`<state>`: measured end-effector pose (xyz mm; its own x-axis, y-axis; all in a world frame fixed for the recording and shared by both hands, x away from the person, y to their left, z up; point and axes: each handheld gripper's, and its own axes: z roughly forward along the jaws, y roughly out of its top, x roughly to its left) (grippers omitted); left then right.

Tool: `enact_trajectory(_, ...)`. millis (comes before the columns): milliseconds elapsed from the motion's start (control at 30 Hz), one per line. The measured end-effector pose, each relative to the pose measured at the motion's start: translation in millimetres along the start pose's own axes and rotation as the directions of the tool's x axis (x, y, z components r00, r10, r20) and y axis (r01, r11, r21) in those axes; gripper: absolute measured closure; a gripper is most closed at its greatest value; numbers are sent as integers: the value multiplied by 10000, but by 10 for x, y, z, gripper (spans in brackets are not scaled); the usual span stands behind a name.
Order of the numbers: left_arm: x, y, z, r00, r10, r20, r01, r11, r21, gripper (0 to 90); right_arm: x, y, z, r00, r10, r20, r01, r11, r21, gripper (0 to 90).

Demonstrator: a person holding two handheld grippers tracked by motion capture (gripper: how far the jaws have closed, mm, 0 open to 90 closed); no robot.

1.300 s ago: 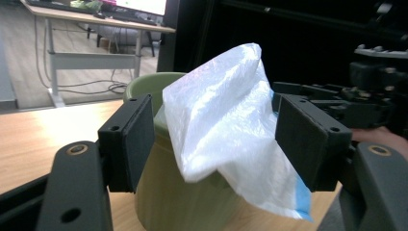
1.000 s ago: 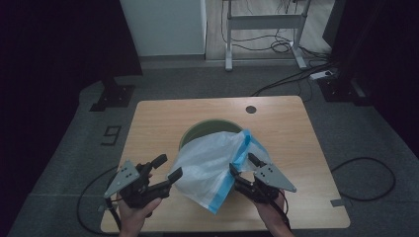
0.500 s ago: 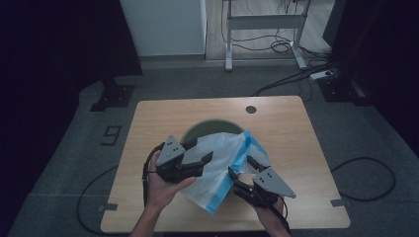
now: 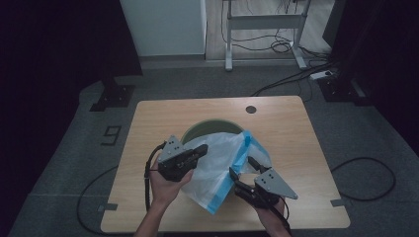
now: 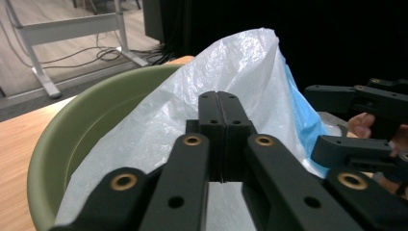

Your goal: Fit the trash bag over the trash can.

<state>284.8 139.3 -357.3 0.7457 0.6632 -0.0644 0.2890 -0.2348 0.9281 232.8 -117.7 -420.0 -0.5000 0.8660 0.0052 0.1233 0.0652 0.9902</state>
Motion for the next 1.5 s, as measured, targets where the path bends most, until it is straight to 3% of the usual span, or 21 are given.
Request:
enact_trajectory(200, 42, -15, -96, 9995, -200, 254, 213, 9983, -537, 900, -50, 4, -21, 9999, 130, 45, -130, 9999, -47, 317)
enact_trajectory(367, 58, -11, -116, 9987, -223, 459, 251, 9978, -618, 899, -106, 8, -44, 9996, 261, 146, -260, 9996, -80, 319)
enact_trajectory(500, 44, -3, -122, 9989, -160, 444, 191, 9974, -698, 900, -112, 0, -46, 9995, 268, 153, -267, 9996, -77, 320)
enact_trajectory(733, 46, -12, -240, 9995, -88, 307, 127, 9912, -1314, 900, -162, 3, -72, 9991, 359, 211, -356, 9993, -137, 322)
enact_trajectory(800, 61, -13, -245, 9990, -88, 447, 139, 9932, -1155, 900, -183, 8, -82, 9990, 365, 273, -360, 9992, -152, 323)
enact_trajectory(833, 61, -2, -211, 9980, 51, 627, 2, 9964, -846, 889, -192, 9, -85, 9989, 371, 292, -367, 9992, -145, 323)
enact_trajectory(900, 50, 5, -189, 9983, 165, 557, -121, 9969, -780, 734, -188, 8, -83, 9988, 375, 301, -371, 9992, -135, 324)
enact_trajectory(933, 35, 13, -166, 9988, 233, 423, -201, 9969, -759, 734, -188, 8, -83, 9988, 375, 301, -371, 9992, -135, 324)
enact_trajectory(1033, 11, 40, -105, 9991, 280, 312, -260, 9976, -638, 551, -175, 2, -78, 9990, 352, 275, -348, 9993, -118, 324)
enact_trajectory(1133, 7, 43, -40, 9993, 274, 239, -264, 9987, -446, 495, -164, -5, -74, 9993, 256, 278, -253, 9996, -102, 324)
enact_trajectory(1200, 10, 31, -4, 9992, 286, 268, -281, 9994, -210, 560, -162, -8, -75, 9993, 258, 255, -255, 9996, -90, 324)
enact_trajectory(1267, 10, 20, 24, 9993, 254, 268, -256, 9996, 72, 728, -164, -10, -77, 9993, 272, 253, -270, 9996, -99, 324)
enact_trajectory(1300, 10, 16, 34, 9992, 215, 348, -220, 9996, 159, 728, -168, -11, -79, 9993, 283, 258, -281, 9995, -106, 324)
enact_trajectory(1367, 2, 8, 37, 9990, 181, 402, -188, 9997, 183, 888, -178, -16, -84, 9991, 333, 281, -330, 9994, -117, 324)
enact_trajectory(1500, -3, 14, -20, 9984, 283, 492, -275, 9995, -153, 900, -187, -14, -99, 9991, 330, 279, -327, 9994, -126, 324)
